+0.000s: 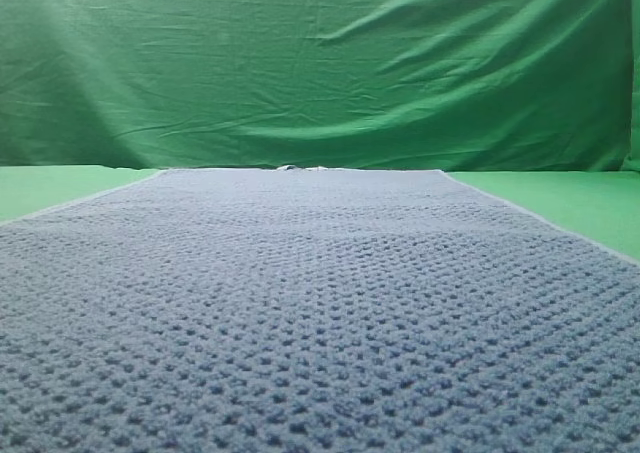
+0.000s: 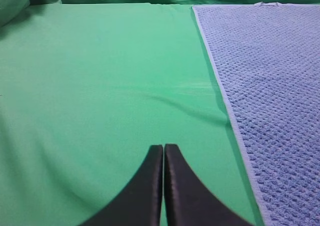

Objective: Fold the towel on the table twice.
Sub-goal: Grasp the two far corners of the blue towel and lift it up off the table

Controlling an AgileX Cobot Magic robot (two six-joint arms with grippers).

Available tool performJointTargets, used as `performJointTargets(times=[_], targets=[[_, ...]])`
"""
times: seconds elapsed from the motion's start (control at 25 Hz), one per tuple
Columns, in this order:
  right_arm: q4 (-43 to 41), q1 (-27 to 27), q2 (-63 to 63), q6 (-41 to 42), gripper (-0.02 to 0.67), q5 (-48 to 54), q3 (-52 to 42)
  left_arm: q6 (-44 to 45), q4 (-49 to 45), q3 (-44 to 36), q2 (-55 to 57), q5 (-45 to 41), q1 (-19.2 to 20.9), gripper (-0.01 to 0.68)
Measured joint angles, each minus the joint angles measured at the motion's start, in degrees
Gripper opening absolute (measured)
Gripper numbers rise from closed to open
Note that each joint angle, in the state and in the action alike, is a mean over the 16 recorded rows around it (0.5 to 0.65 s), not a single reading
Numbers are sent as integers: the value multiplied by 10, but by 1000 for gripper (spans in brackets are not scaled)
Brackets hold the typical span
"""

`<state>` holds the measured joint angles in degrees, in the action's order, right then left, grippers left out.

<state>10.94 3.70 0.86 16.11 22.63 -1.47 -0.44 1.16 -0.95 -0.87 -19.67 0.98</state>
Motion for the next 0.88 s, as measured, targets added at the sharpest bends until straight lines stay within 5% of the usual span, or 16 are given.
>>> performJointTargets(times=[0.88], targets=[[0, 0, 0, 0, 0, 0, 0, 0, 0, 0, 0, 0, 0, 0]])
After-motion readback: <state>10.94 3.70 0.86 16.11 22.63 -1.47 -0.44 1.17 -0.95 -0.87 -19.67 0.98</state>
